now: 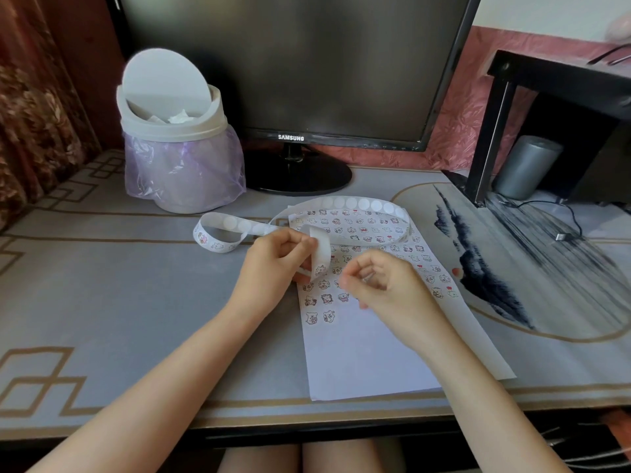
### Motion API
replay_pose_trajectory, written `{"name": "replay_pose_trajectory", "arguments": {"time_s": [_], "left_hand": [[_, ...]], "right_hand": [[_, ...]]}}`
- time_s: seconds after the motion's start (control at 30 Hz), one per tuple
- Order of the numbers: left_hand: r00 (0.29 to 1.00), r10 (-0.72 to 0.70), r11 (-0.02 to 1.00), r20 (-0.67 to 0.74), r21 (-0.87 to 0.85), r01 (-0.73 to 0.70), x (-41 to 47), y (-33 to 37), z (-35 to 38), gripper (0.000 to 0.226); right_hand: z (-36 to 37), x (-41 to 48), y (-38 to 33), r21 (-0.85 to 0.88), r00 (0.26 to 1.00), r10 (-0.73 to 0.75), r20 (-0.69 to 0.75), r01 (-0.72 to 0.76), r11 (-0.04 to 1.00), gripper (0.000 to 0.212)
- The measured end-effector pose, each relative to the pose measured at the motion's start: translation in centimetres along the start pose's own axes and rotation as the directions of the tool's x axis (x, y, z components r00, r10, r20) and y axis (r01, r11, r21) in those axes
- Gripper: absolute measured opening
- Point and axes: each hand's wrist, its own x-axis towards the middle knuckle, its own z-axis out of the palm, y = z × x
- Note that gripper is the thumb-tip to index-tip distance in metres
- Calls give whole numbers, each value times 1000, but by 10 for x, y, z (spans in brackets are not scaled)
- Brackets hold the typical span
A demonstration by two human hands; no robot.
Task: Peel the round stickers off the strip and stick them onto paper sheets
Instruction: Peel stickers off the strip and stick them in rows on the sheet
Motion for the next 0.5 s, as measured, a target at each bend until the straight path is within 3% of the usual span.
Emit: {"name": "replay_pose_trajectory", "arguments": {"time_s": [0.07, 0.17, 0.5], "left_hand": [[1000, 10, 999, -5, -49, -10, 0, 2, 1, 16], [1000, 23, 992, -11, -121, -24, 0, 4, 0, 15], [1000, 2, 975, 16, -222, 1, -1, 7, 0, 25]], "right_hand": [[-1, 6, -5, -44, 993, -76, -86, 73, 996, 9], [7, 13, -10, -54, 986, -140, -89, 136, 989, 11], [16, 20, -5, 60, 976, -147, -161, 159, 985, 21]]}}
